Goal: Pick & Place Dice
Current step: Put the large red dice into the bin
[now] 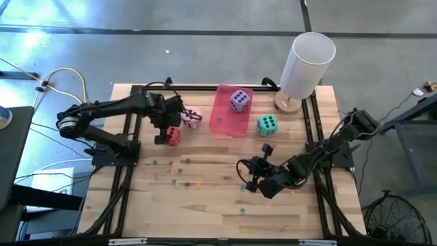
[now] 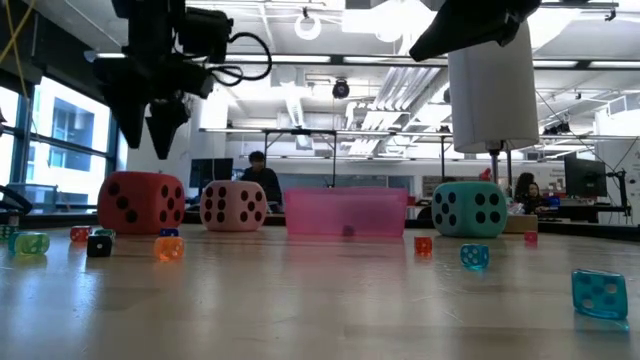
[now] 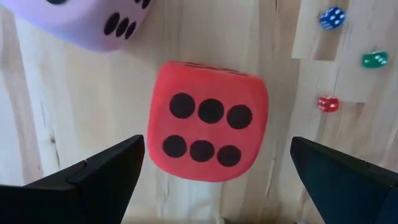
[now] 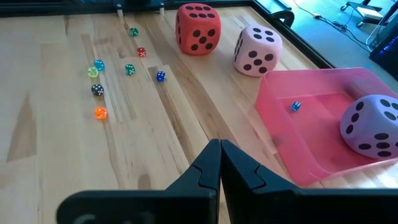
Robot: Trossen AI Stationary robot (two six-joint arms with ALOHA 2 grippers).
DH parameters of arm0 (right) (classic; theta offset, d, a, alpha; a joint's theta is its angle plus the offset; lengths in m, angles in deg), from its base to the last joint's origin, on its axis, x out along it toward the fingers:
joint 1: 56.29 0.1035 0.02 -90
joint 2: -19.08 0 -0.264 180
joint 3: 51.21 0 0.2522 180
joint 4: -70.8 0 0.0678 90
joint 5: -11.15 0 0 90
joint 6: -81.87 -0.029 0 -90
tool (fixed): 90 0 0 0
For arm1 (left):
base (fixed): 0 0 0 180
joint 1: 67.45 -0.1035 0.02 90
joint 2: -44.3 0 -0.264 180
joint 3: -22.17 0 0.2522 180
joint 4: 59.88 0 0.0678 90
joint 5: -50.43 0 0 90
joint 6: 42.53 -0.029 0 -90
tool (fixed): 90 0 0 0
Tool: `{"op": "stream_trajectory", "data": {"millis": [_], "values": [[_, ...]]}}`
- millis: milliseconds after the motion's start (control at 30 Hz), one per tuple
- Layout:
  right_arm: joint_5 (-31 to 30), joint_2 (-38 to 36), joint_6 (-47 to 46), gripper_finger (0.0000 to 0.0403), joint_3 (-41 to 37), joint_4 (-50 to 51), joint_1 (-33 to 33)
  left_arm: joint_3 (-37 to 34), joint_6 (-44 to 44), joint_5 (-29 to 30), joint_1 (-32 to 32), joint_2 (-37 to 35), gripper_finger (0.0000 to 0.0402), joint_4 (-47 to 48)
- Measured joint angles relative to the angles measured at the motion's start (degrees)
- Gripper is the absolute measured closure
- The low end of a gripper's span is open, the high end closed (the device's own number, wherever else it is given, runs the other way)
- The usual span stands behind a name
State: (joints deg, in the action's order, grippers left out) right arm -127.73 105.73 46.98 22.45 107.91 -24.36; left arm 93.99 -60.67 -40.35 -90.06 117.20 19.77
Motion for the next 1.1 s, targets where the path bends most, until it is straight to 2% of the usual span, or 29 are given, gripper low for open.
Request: {"op": "stream_trajectory", "data": {"millis": [133,367,667,1100], "values": [[0.0,0.0,0.0,0.0401,0.0,0.0,0.0,-3.0,0.1,3.3,0.0,0.0,0.0005,-1.3],[0.0,0.0,0.0,0.0401,0.0,0.0,0.0,-4.8,-0.2,3.4,0.0,0.0,0.0005,-5.9],[0.0,0.0,0.0,0.0401,0.0,0.0,0.0,-5.4,-0.2,0.5,0.0,0.0,0.0005,-5.8],[0.0,0.0,0.0,0.0401,0.0,0.0,0.0,-8.0,-0.4,1.7,0.0,-0.2,0.0005,-8.8]]}}
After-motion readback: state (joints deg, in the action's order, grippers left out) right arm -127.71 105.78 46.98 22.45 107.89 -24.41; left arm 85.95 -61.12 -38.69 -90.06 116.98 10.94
